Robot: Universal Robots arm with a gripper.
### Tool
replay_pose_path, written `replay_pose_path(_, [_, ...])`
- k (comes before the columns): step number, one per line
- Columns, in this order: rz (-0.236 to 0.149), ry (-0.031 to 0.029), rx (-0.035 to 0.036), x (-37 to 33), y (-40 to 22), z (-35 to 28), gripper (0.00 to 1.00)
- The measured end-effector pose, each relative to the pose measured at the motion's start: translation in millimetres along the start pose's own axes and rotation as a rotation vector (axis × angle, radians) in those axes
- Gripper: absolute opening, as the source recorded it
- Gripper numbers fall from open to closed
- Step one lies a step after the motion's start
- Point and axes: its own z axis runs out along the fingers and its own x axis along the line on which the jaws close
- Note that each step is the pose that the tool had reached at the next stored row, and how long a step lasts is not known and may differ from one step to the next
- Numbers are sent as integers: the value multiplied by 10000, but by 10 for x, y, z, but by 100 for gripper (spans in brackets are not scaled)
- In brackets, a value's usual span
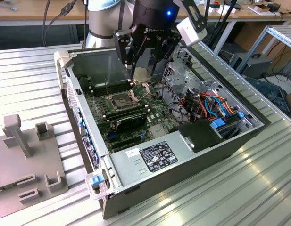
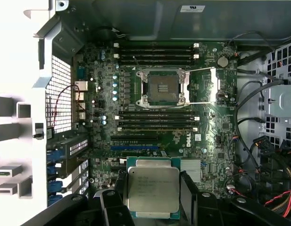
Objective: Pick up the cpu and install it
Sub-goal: 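Pick up the cpu and move it towards the insertion slot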
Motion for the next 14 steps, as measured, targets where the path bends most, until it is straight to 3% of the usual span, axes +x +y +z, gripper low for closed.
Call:
replay_pose_path(8, [-2, 0, 1, -14, 1, 0, 54])
replay_pose_path(14, [1, 0, 1, -106, 1, -2, 54])
